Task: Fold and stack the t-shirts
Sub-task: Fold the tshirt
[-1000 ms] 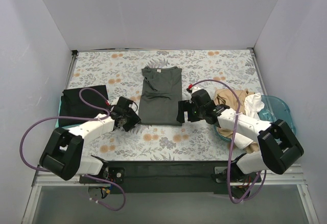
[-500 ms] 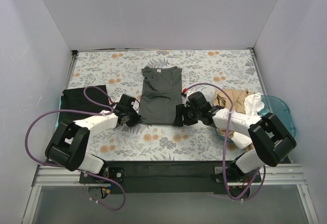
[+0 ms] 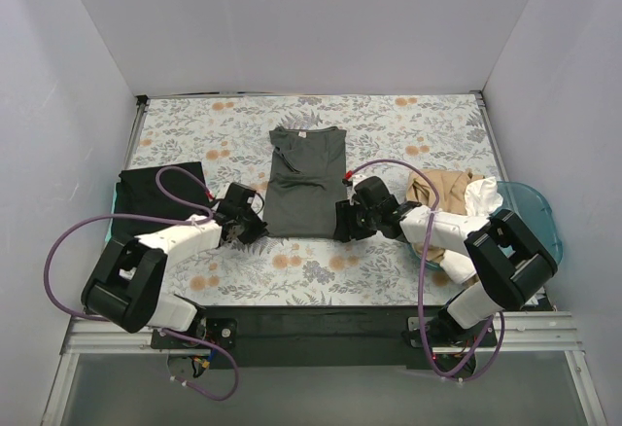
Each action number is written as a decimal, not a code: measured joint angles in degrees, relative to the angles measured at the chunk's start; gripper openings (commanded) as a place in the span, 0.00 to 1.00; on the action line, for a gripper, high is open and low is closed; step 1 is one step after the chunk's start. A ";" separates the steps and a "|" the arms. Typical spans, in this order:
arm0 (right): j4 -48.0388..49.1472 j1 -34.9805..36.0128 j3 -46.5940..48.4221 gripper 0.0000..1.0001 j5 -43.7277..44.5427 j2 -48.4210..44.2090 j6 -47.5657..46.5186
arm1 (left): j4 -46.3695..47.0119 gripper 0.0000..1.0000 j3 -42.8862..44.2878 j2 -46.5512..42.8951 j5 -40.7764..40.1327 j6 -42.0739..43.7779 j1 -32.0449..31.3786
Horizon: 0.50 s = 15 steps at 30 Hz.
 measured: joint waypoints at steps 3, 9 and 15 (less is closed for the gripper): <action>-0.04 0.00 0.02 0.48 0.28 0.15 -1.29 | -0.04 0.00 -0.42 -0.48 -0.11 -0.02 0.00; 0.50 0.00 1.40 0.23 -0.57 2.60 -2.67 | -0.09 0.00 -0.48 -0.57 -0.28 0.02 0.00; 0.74 0.44 1.16 0.06 -1.57 2.91 -2.47 | -0.24 0.00 -1.16 -1.49 -0.13 -0.02 -0.02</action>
